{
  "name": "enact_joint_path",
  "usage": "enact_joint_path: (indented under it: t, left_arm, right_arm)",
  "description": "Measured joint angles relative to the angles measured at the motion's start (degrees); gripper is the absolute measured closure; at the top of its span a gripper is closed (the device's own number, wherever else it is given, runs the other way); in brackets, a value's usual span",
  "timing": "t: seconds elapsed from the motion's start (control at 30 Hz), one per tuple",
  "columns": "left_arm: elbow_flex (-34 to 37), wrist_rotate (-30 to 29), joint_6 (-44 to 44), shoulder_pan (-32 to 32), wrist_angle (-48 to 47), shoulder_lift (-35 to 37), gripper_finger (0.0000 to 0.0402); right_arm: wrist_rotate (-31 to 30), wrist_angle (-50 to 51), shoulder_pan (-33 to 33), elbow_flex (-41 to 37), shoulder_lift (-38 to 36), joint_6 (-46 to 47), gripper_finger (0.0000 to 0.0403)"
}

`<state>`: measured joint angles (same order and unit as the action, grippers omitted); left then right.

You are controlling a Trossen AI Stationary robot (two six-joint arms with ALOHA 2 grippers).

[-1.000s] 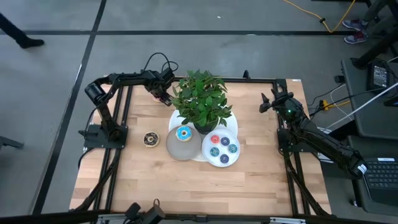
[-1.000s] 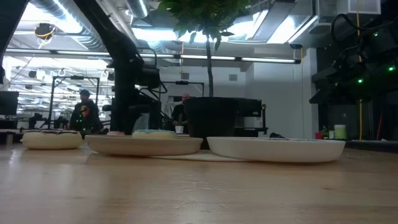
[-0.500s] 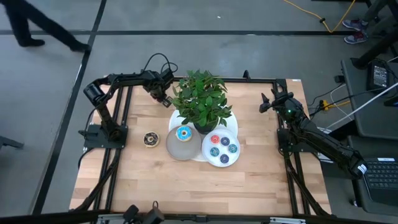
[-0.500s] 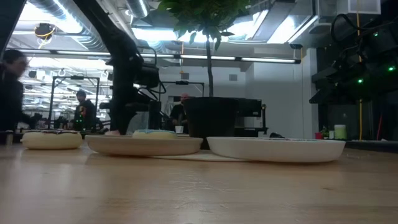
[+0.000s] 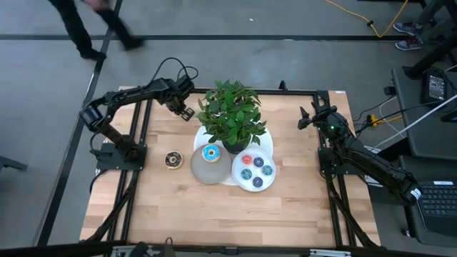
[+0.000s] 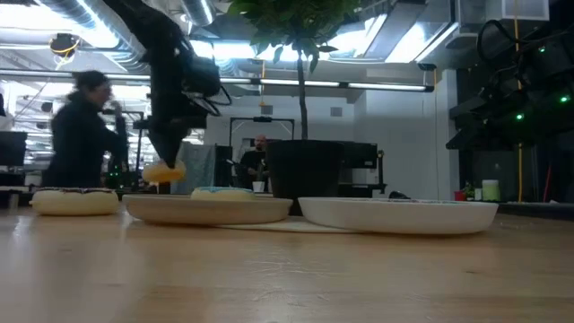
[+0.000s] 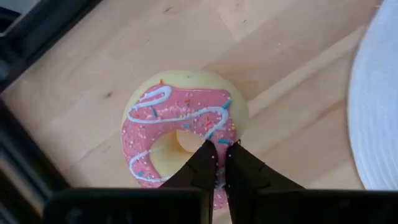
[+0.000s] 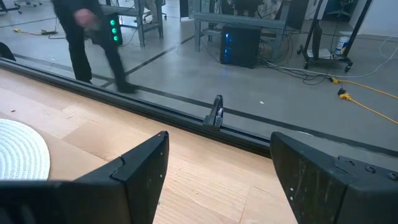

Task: Pick & Place donuts
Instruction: Put the large pink donut on the beige plate

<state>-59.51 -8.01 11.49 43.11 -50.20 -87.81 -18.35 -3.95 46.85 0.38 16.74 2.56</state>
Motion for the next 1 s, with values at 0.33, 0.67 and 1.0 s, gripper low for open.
enact_joint_path:
  t: [0.33, 0.67, 1.0]
  left_arm:
    - [0.0, -1.5, 3.0, -3.5, -7.9, 8.8, 0.0385]
    - [0.0, -1.5, 8.8, -10.4, -14.5, 14.8, 0.0386]
    - [0.0, -3.0, 16.6, -19.9, -19.0, 18.1, 0.0386]
  right_arm:
    - [0.0, 0.0, 0.0, 0.0, 0.0, 0.0, 0.0124]
    - [0.0, 0.0, 0.0, 0.0, 0.0, 0.0, 0.0124]
    - [0.0, 0.0, 0.0, 0.0, 0.0, 0.0, 0.0124]
